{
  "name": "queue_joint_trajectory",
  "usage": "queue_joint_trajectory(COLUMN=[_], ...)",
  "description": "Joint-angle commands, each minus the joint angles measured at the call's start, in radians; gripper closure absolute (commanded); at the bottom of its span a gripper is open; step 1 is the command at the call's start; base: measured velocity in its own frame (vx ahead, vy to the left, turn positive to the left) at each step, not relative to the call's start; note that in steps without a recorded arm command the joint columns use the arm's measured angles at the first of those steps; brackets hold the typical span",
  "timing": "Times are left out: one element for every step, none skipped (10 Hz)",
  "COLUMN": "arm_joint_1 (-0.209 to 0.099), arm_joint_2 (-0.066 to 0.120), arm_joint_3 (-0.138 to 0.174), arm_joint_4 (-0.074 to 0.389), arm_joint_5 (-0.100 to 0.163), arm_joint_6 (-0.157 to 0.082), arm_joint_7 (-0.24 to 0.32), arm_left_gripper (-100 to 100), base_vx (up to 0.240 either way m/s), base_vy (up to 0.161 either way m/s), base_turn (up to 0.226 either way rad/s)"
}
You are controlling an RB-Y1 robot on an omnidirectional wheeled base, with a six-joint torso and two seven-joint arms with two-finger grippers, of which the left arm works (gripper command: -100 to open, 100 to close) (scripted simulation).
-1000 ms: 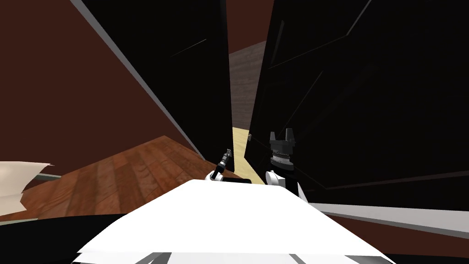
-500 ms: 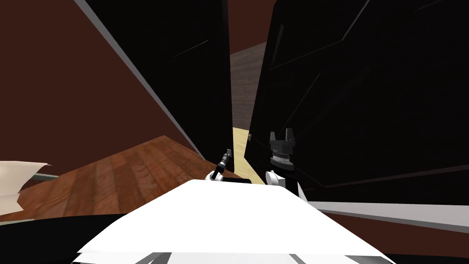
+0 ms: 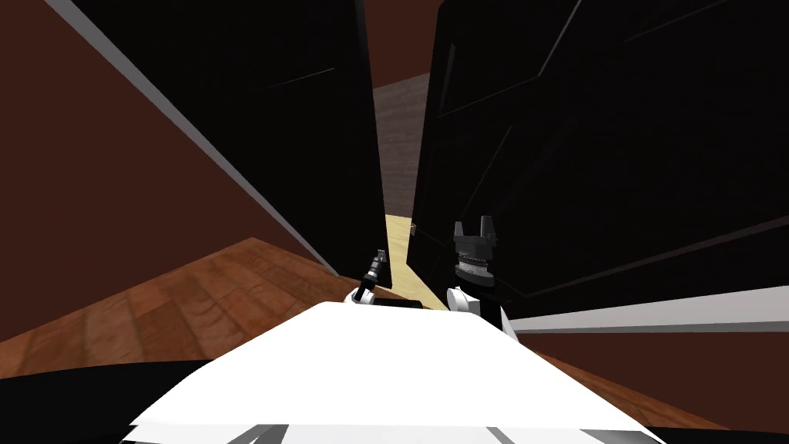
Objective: Push the door open
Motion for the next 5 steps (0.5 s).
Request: queue_joint_trajectory(arm_joint_1=[-0.012, -0.014, -0.014, -0.014, -0.016], arm_joint_2=[0.014, 0.014, 0.014, 0.014, 0.014], arm_joint_3=[0.033, 0.049, 0.049, 0.049, 0.066], arm_joint_4=[0.002, 0.004, 0.004, 0.004, 0.007], arm_joint_5=[0.02, 0.031, 0.031, 0.031, 0.043], arm_joint_6=[-0.015, -0.02, -0.02, -0.02, -0.025], arm_joint_7=[-0.011, -0.022, -0.022, -0.022, -0.033], arm_left_gripper=[100, 100, 100, 100, 100], base_vx=[0.02, 0.028, 0.029, 0.009, 0.012], base_vy=[0.032, 0.024, 0.017, 0.006, 0.009], base_turn=[-0.172, -0.185, -0.048, 0.021, -0.113])
